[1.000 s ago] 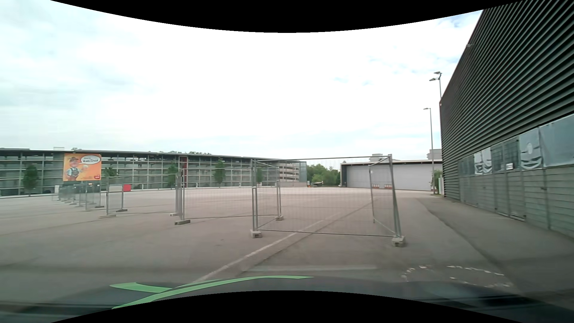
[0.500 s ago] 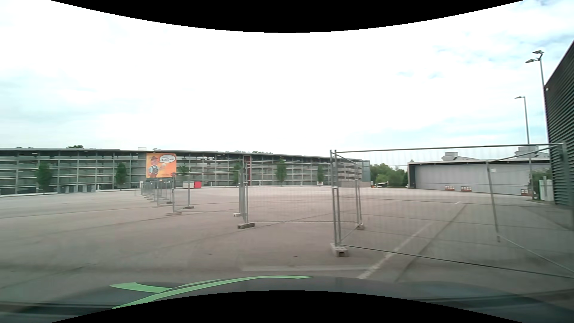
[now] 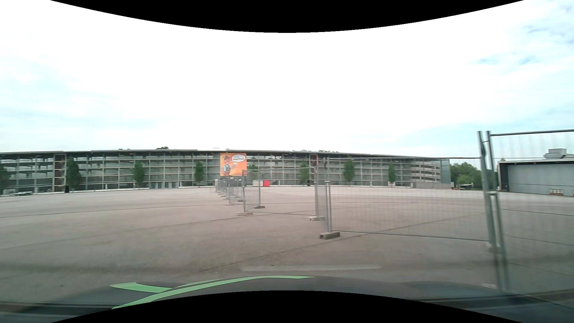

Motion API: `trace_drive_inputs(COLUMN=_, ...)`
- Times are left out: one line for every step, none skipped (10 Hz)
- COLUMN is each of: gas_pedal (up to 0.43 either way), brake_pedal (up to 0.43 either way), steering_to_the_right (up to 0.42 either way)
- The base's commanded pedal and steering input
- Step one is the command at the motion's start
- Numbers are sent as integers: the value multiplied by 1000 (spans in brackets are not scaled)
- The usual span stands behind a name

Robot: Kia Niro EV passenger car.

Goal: Follow the waypoints while adhering to traffic rules and regulations

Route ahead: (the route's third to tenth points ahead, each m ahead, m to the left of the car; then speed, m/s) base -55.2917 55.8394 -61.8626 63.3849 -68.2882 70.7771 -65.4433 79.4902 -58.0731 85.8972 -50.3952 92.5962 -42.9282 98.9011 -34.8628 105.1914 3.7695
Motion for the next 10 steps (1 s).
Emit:
trace_drive_inputs(gas_pedal=47, brake_pedal=0, steering_to_the_right=-589)
trace_drive_inputs(gas_pedal=47, brake_pedal=0, steering_to_the_right=-590)
trace_drive_inputs(gas_pedal=47, brake_pedal=0, steering_to_the_right=-591)
trace_drive_inputs(gas_pedal=47, brake_pedal=0, steering_to_the_right=-595)
trace_drive_inputs(gas_pedal=47, brake_pedal=0, steering_to_the_right=-596)
trace_drive_inputs(gas_pedal=47, brake_pedal=0, steering_to_the_right=-597)
trace_drive_inputs(gas_pedal=47, brake_pedal=0, steering_to_the_right=-597)
trace_drive_inputs(gas_pedal=47, brake_pedal=0, steering_to_the_right=-596)
trace_drive_inputs(gas_pedal=47, brake_pedal=0, steering_to_the_right=-592)
trace_drive_inputs(gas_pedal=47, brake_pedal=0, steering_to_the_right=-580)
